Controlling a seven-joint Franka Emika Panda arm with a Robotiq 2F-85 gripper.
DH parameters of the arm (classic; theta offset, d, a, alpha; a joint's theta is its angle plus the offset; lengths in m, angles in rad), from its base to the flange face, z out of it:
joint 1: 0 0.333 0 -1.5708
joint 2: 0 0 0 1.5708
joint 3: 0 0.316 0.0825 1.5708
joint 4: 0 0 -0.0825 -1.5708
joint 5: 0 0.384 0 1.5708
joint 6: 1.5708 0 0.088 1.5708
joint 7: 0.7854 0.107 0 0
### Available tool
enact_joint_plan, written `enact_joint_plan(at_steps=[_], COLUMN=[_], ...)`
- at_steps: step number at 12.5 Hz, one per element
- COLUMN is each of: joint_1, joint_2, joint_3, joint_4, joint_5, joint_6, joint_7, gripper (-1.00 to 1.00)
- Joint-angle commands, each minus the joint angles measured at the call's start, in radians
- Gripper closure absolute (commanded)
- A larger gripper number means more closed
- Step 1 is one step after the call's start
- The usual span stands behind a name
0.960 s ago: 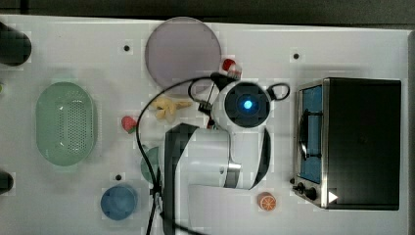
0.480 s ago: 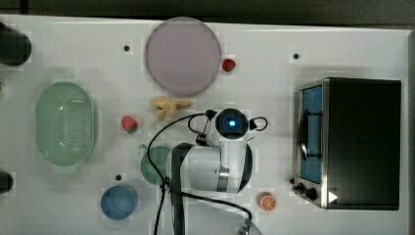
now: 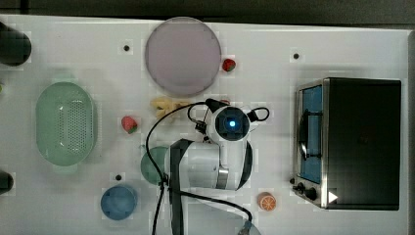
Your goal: Pick ketchup from plate and place it on table.
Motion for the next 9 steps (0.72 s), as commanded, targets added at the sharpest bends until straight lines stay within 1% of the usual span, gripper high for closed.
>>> enact_joint_plan(at_steps=[1,3,5,6,9], joint_1=[0.0,0.001,0.001,0.001,0.003], joint_2=[-0.108,-0.186,-0.248,-0.272,-0.318], joint_3=[0.007,0.022,0.035,0.041,0.053], joint_4=[0.052,0.099,0.168,0.212,0.363], joint_5=[-0.003,-0.003,-0.003,-0.004,-0.004], joint_6=[0.018,-0.003,-0.089,-0.175,-0.52], joint_7=[0.032,0.035,0.125,0.205,0.397], gripper=[-1.0,-1.0,-1.0,-1.0,-1.0])
